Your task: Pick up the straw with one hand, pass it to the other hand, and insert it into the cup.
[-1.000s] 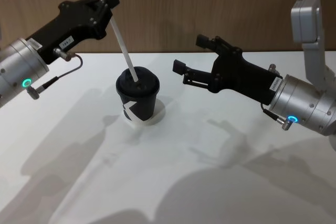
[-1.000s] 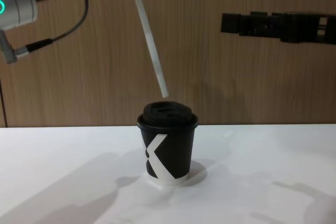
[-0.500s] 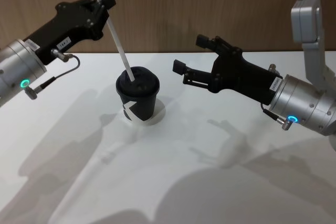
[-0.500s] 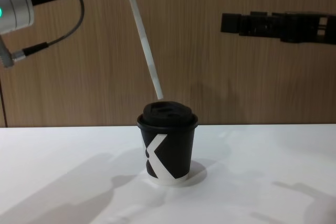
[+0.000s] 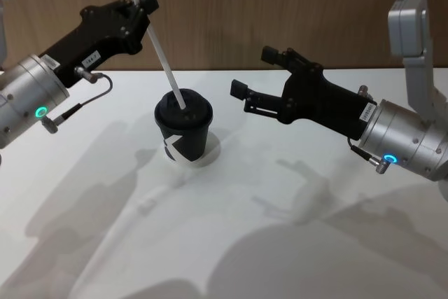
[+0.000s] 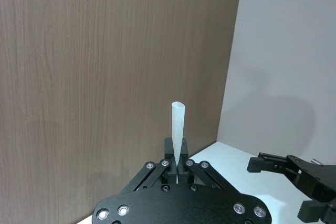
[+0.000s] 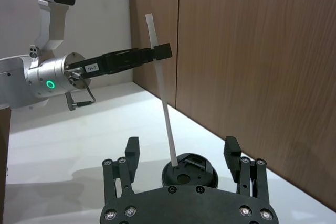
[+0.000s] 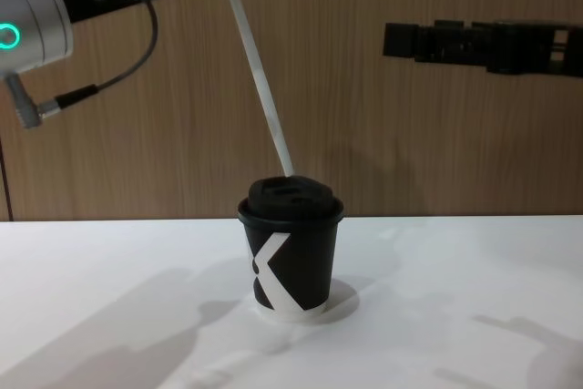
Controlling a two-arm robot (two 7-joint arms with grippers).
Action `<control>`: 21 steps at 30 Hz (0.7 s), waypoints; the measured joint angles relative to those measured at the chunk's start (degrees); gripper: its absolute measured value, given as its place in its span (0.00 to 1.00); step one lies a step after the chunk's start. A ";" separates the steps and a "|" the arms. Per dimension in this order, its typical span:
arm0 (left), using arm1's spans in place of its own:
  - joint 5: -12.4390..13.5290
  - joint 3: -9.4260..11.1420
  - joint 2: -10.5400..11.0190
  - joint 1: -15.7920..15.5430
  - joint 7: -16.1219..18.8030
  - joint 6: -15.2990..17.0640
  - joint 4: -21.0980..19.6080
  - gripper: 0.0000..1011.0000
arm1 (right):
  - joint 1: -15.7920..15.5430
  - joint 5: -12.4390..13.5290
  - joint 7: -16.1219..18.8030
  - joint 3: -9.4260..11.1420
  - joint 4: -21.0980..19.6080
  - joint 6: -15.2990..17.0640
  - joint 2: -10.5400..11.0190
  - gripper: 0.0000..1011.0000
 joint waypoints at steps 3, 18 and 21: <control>0.00 0.02 -0.31 -0.16 -0.28 0.00 0.51 0.01 | 0.00 0.00 0.00 0.00 0.00 0.00 0.00 0.99; 0.86 0.12 -1.35 -0.76 -0.93 0.26 2.10 0.01 | 0.00 0.00 0.00 0.00 0.00 0.00 0.00 0.99; 0.97 0.15 -1.52 -0.85 -1.08 0.41 2.37 0.01 | 0.00 0.00 0.00 0.00 0.00 0.00 0.00 0.99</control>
